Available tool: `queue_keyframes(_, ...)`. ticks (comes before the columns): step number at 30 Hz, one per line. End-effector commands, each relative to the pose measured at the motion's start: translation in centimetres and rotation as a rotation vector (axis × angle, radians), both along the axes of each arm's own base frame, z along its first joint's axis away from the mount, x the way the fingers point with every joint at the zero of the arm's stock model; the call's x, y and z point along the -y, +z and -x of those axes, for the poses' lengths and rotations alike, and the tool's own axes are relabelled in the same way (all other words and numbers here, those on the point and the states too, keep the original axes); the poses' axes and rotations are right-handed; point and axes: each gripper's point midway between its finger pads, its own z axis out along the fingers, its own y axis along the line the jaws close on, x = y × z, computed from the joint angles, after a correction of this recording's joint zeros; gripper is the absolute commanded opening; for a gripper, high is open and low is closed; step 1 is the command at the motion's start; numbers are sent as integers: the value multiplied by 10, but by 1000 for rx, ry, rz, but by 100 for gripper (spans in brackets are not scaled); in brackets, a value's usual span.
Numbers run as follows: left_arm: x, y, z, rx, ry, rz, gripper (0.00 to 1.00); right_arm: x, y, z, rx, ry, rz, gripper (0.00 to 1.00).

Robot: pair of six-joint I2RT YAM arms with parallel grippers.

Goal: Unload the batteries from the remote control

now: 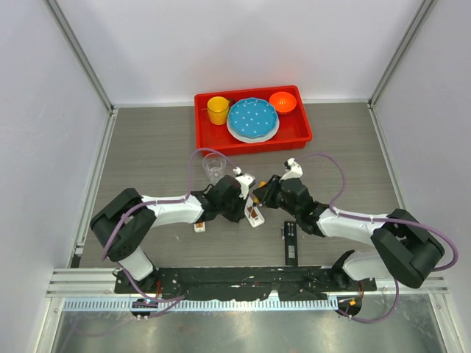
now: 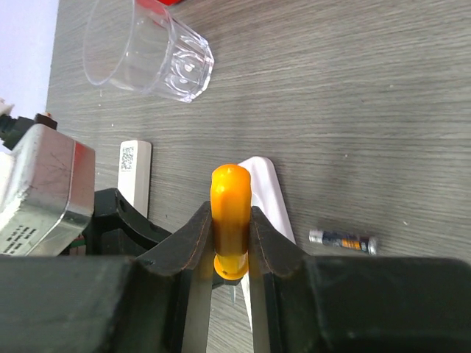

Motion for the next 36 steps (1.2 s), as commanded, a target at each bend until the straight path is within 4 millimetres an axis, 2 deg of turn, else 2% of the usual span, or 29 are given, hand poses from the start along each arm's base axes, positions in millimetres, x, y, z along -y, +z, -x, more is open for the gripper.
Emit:
queue_keyframes(1,1,0,-2,0,-6,8,8,1,27,-7,74,-19,-13,1)
queue_keyframes(5,1,3,-1,4,-12,17,13,5,39,-7,102,-30,-16,1)
queue_keyframes(11,-4,10,2,29,-13,27,34,19,49,-4,130,-56,0,1)
queue_keyframes(12,-4,18,1,44,-13,44,44,22,53,-2,136,-58,-3,1)
queue_keyframes(14,-5,24,3,51,-12,60,56,28,54,1,140,-68,4,1)
queue_keyframes(15,-5,34,2,67,-4,83,60,33,59,3,148,-75,2,1)
queue_keyframes(18,-6,45,4,70,30,121,73,44,65,8,160,-89,13,1)
queue_keyframes(20,-10,59,3,82,62,143,76,50,66,11,166,-93,26,1)
queue_keyframes(21,-16,59,6,61,93,131,78,54,63,14,158,-94,37,1)
queue_keyframes(22,-22,71,3,89,130,142,78,57,67,16,169,-98,30,1)
queue_keyframes(23,-29,75,2,100,165,131,80,58,67,18,171,-95,27,1)
queue_keyframes(24,-41,75,5,89,197,98,81,60,65,20,166,-95,28,1)
queue_keyframes(25,-51,80,1,112,260,86,83,62,64,22,166,-97,29,1)
queue_keyframes(26,-60,94,1,140,296,104,86,62,61,23,162,-97,27,1)
queue_keyframes(27,-74,91,5,130,335,62,88,63,60,25,159,-93,25,1)
queue_keyframes(29,-95,107,1,173,444,57,91,63,55,27,151,-88,23,1)
queue_keyframes(30,-112,102,6,166,485,-2,92,64,55,28,152,-88,23,1)
queue_keyframes(32,-130,113,4,195,586,-11,94,65,53,30,150,-86,19,1)
queue_keyframes(33,-143,109,9,182,614,-62,95,65,54,29,152,-88,18,1)
queue_keyframes(35,-156,113,8,184,700,-86,97,66,53,30,152,-88,17,1)
queue_keyframes(36,-163,107,13,164,706,-141,97,67,54,30,154,-90,16,1)
